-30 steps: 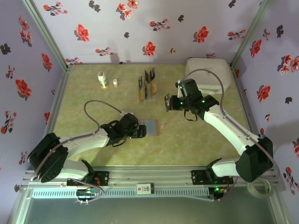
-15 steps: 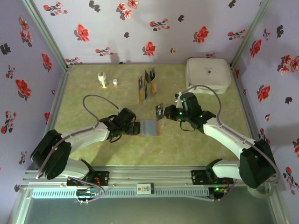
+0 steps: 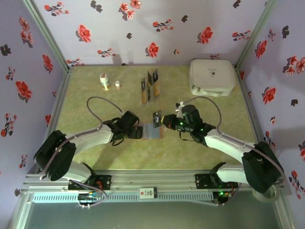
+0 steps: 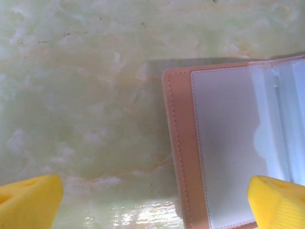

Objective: Put the credit cards into the card holder

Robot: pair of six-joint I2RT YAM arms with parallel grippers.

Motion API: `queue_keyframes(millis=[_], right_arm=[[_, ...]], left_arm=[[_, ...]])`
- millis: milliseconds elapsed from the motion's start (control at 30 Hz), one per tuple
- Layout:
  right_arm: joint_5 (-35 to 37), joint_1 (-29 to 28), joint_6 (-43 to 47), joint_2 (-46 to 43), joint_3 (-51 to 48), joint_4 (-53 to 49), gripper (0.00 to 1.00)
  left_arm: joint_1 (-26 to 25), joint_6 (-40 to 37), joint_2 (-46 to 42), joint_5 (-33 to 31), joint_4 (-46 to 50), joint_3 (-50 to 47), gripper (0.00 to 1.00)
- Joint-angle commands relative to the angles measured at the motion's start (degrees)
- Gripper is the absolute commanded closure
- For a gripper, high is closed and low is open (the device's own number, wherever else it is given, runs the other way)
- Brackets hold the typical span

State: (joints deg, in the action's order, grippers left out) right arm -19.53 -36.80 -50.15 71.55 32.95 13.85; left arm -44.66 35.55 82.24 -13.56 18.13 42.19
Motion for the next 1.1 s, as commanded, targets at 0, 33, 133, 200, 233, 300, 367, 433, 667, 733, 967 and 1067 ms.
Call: queue_keyframes(millis=[0, 33, 133, 200, 233, 300, 367, 433, 667, 733, 967, 1067], right_arm=[[0.75, -1.06, -1.95, 0.86, -1.95, 6.47, 1.0], [0.92, -1.25, -2.09, 1.11, -2.28, 7.15, 1.0], [1.33, -1.7, -2.14, 1.48, -3.14, 8.68, 1.0], [1.71, -1.87, -2.18, 1.84, -3.65, 9.34, 1.0], [1.7, -1.95, -2.25, 2.08, -3.83, 9.78, 1.0], [2.0, -2.14, -2.49, 2.49, -4.33, 10.69, 1.0], [2.17, -2.31, -2.65, 3.06, -4.8, 11.65, 1.0], [2.14, -2.47, -2.99, 3.83, -5.05, 12.61, 1.0], [2.96, -3.5, -3.47, 6.39, -6.0, 15.97, 1.0], [3.36, -3.8, -3.39, 6.99, -6.26, 17.01, 1.0], [5.31, -5.11, -2.69, 8.88, -7.84, 21.98, 1.0], [6.12, -5.73, -2.49, 9.75, -8.59, 24.44, 1.0]], left_arm=[[0.66, -0.79, 0.9, -1.82, 0.29, -1.16, 0.0], [0.71, -0.77, 0.91, -1.9, 0.19, -1.39, 0.0], [0.94, -0.8, 0.91, -2.1, -0.02, -1.92, 0.0], [1.03, -0.75, 1.06, -2.12, -0.11, -2.27, 0.0], [1.14, -0.76, 1.06, -2.16, -0.2, -2.36, 0.0], [1.22, -0.84, 1.26, -2.21, -0.51, -2.7, 0.0], [1.38, -1.01, 1.64, -2.21, -0.74, -2.91, 0.0], [1.5, -0.97, 2.09, -2.23, -0.99, -3.03, 0.0], [1.55, -0.71, 2.6, -2.33, -1.78, -3.92, 0.0], [1.59, -0.48, 2.52, -2.32, -2.02, -4.29, 0.0], [1.49, 0.79, 1.8, -2.35, -2.53, -5.59, 0.0], [1.42, 1.08, 1.48, -2.35, -2.59, -6.09, 0.0]])
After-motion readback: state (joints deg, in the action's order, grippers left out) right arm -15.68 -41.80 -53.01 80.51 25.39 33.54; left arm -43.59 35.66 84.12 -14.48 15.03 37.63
